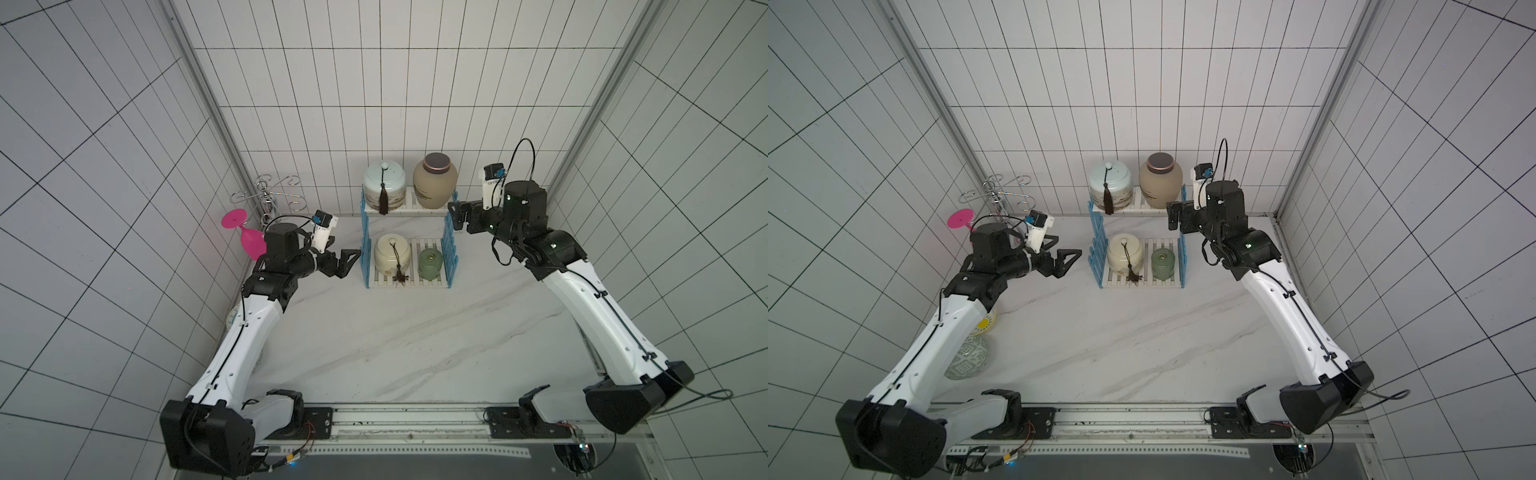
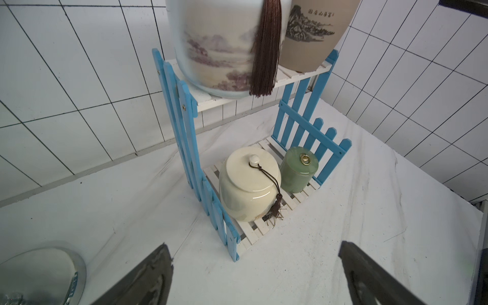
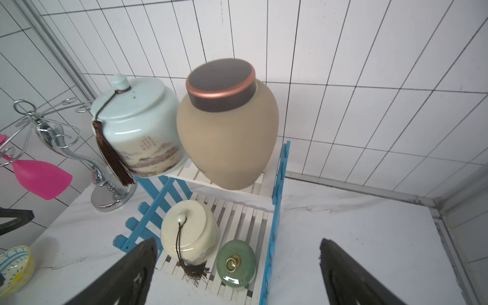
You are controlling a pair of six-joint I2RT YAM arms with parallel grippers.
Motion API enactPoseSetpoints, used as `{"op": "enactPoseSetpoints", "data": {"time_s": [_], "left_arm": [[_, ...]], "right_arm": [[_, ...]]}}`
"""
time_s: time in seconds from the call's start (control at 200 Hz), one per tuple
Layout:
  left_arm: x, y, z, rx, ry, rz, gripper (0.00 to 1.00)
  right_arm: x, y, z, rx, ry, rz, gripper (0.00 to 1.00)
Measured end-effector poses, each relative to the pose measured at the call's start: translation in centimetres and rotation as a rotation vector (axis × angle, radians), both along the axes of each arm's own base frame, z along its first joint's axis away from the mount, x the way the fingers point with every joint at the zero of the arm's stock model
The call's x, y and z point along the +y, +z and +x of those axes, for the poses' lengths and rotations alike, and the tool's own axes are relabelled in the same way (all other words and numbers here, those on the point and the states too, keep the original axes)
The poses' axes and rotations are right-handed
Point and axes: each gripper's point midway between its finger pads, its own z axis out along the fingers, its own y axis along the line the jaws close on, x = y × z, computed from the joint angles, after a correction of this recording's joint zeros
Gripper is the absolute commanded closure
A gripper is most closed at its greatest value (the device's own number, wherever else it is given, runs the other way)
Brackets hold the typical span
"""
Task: Remove the tea canisters from the shelf
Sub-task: Pick up the tea canister from the shelf.
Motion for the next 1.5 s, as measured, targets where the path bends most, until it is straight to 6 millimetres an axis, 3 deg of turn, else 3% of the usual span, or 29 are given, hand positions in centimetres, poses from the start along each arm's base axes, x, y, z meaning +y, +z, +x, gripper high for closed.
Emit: {"op": "enactPoseSetpoints", "data": {"time_s": [0.345,0.545,0.885,1.085,1.349,1.499], "left_arm": [[-0.5,4.6,1.4,-0.029,0.013,-0.096,0.02],[0.5,3.9,1.5,0.006,0.04,-0.129,0.02],[1.0,2.7,0.8,0.049,0.041,-0.163,0.01],[0.9,2.4,0.7,0.061,0.035,-0.173,0.02],[0.9,2.5,0.7,0.056,0.033,-0.173,0.01],[0.9,2.4,0.7,0.056,0.034,-0.174,0.01]], "right_arm": [[3.4,2.0,3.8,0.004,0.081,-0.016,0.01],[4.8,3.3,6.0,-0.028,0.106,-0.035,0.01],[5.2,5.4,9.8,-0.089,0.101,0.004,0.01],[6.8,4.9,11.7,-0.1,0.139,0.042,0.01],[8.0,1.6,13.8,-0.051,0.144,0.027,0.01],[7.7,1.9,14.0,-0.059,0.137,0.03,0.01]]}}
